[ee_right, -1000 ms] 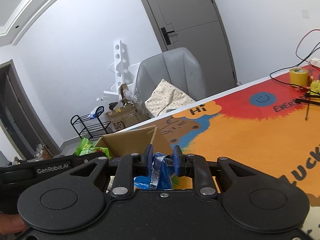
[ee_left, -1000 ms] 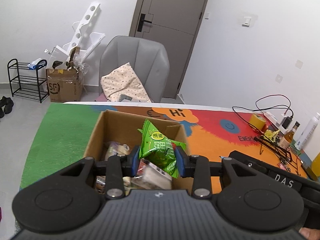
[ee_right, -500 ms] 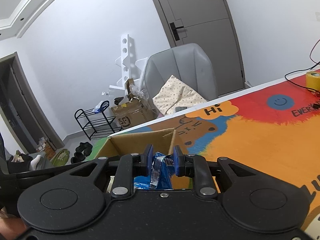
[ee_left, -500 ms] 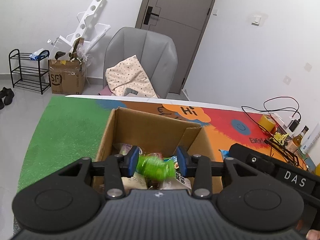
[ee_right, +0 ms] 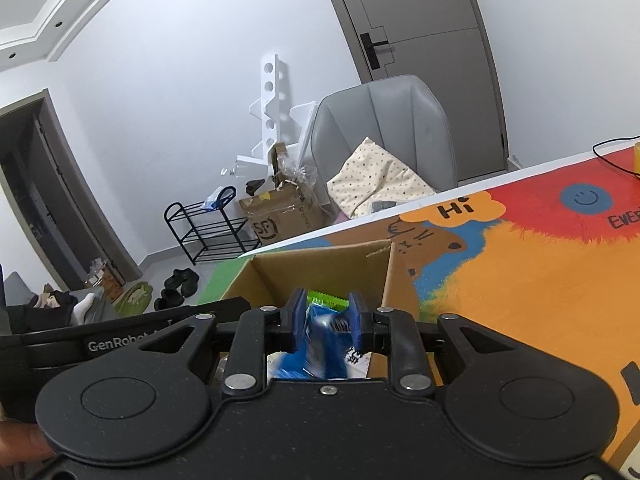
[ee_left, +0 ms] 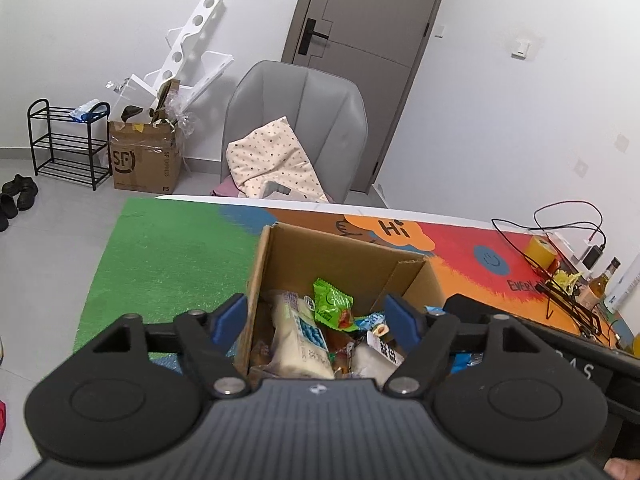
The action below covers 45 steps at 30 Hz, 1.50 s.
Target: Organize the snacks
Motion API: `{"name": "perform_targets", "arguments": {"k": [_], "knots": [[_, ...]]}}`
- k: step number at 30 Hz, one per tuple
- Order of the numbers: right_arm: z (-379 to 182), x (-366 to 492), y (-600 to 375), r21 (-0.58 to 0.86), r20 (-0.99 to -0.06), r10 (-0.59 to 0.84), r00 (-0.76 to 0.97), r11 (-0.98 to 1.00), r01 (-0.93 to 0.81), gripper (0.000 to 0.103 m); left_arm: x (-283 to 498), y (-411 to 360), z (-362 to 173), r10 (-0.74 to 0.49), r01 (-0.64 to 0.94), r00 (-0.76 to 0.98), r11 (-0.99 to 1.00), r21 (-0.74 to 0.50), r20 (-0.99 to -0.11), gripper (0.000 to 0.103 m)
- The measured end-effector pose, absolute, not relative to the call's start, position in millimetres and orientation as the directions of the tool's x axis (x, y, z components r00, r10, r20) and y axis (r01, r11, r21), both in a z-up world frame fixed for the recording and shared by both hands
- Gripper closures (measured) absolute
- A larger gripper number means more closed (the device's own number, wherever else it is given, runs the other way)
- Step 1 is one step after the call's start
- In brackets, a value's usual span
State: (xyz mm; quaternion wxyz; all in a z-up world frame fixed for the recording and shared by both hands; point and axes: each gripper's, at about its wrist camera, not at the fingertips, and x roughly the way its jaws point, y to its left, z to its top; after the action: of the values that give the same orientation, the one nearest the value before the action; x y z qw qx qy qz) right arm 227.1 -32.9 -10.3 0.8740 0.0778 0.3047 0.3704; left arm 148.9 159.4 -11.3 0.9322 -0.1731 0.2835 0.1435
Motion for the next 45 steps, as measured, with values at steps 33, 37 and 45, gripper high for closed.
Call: {"name": "perform_targets", "arguments": {"k": [33, 37, 45], "knots": [[-11, 183, -100, 0.370, -0.454, 0.629, 0.631, 0.777, -0.509, 0.035, 100, 117, 3, 0.149, -0.303, 0.802, 0.936, -0.178, -0.578, 0.014], [-10, 173, -109, 0.363, -0.444, 0.617, 0.650, 0.787, -0.498, 0.025, 90, 111, 5, 0.153, -0.297, 0.804, 0.940, -0.166, -0.574, 0.010], [-5, 151, -121, 0.339, -0.440, 0.600, 0.668, 0.800, -0.495, 0.008, 73, 99, 9, 0.139, -0.269, 0.810, 0.951, -0.150, -0.570, 0.008]]}}
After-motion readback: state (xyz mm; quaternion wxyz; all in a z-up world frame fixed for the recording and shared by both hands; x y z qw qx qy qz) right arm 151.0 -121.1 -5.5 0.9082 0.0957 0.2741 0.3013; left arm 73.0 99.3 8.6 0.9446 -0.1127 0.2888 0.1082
